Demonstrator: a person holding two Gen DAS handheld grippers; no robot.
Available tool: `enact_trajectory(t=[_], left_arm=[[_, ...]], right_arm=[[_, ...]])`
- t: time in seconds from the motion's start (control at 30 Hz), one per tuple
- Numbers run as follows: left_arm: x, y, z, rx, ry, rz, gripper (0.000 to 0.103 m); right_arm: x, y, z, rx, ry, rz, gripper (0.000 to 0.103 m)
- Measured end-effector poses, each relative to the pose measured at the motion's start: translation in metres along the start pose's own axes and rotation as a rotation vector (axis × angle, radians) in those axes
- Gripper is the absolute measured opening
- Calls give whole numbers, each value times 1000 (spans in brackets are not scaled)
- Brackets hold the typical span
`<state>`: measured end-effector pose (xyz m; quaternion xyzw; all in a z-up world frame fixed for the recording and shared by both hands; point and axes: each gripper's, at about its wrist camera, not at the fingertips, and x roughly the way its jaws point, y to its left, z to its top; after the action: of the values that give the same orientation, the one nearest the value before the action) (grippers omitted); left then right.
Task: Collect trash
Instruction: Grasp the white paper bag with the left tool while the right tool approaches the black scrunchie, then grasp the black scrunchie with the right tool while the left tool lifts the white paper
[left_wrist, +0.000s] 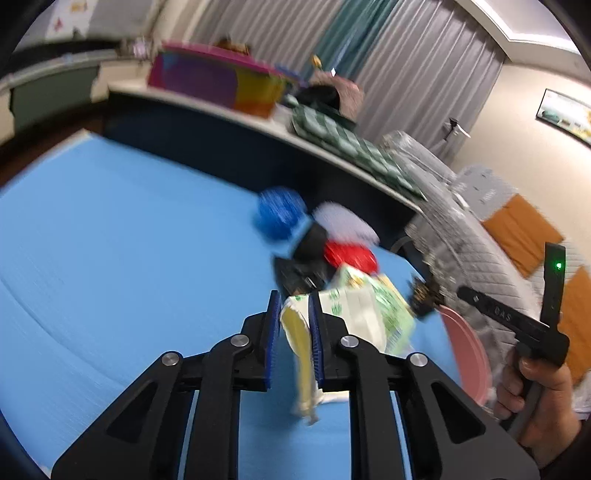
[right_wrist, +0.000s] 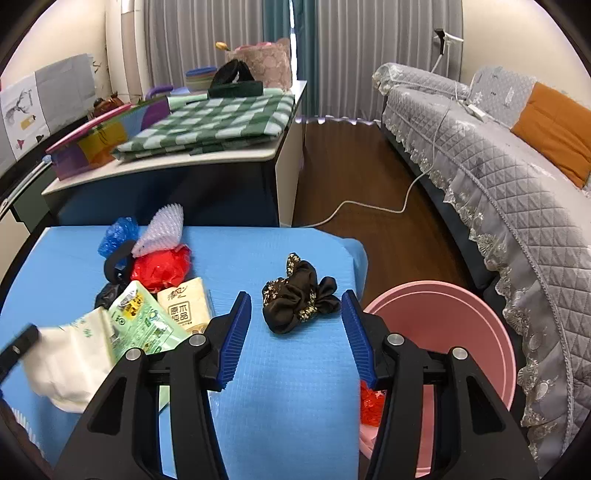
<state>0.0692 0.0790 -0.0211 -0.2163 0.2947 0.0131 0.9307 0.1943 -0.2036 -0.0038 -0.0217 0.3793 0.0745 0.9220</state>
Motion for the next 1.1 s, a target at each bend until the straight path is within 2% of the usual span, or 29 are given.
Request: enact_trajectory(t=[0.13,0.27,0.37,0.43,0.83,0.93,1.1], left_arm=[[-1,1,9,30,-47,74,14],[13,4,7,13,22,31,16],[21,2,0,35,58,35,21],[26,2,-3,34,82,26,32],[33,0,-14,53,147,73,32],[35,0,-16,52,174,77,33],[34,-1,-18,59,191,83,33]], right_arm=[[19,3,2,-7,27,-11,51],[38,-2,3,15,68,-31,52],[51,-8,3,51,113,-23,53],[59,-11,1,68,136,-18,53],[68,-10,2,82,152,-14,53],[68,-8,2,76,151,-9,50],[64,-4,1,42,140,-1,30]])
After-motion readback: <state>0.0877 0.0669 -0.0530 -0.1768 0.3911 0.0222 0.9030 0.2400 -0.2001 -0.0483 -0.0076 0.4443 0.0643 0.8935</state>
